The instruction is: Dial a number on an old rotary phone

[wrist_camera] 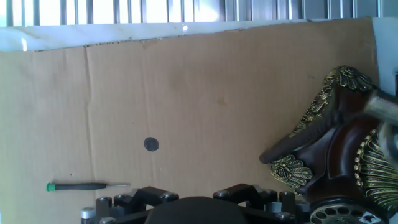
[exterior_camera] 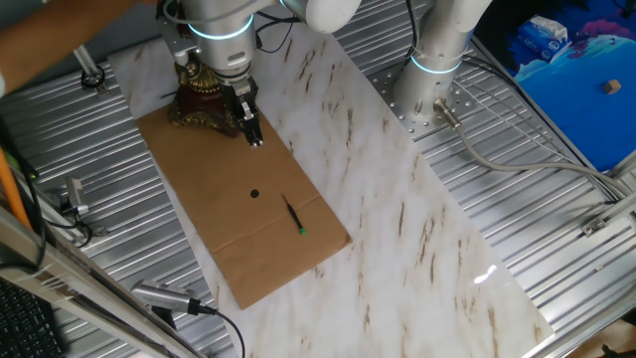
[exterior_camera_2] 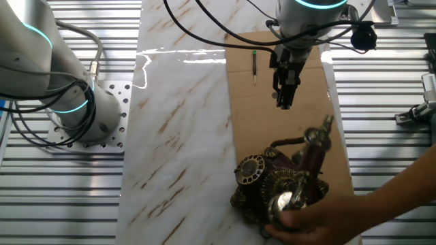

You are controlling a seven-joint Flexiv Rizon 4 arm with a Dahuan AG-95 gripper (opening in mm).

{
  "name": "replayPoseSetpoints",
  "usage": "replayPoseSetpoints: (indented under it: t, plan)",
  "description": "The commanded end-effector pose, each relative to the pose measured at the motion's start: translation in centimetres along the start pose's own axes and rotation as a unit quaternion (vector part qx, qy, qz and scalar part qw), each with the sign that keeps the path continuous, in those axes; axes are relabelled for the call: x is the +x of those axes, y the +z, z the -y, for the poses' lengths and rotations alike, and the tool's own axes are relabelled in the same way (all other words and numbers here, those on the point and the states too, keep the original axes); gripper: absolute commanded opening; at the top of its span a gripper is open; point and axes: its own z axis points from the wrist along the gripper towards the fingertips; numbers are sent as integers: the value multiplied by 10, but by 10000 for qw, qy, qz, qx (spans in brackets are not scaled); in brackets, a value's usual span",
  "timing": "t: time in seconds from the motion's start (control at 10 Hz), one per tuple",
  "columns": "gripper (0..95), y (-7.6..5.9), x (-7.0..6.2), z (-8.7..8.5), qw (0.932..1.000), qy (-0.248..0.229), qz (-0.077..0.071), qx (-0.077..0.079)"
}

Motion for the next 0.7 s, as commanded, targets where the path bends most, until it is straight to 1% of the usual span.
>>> replayPoseSetpoints:
  t: [0.1,0.7]
  plan:
    - [0,0,0,0,9875,-1543,305,-77]
    - [0,0,0,0,9876,-1538,293,-60]
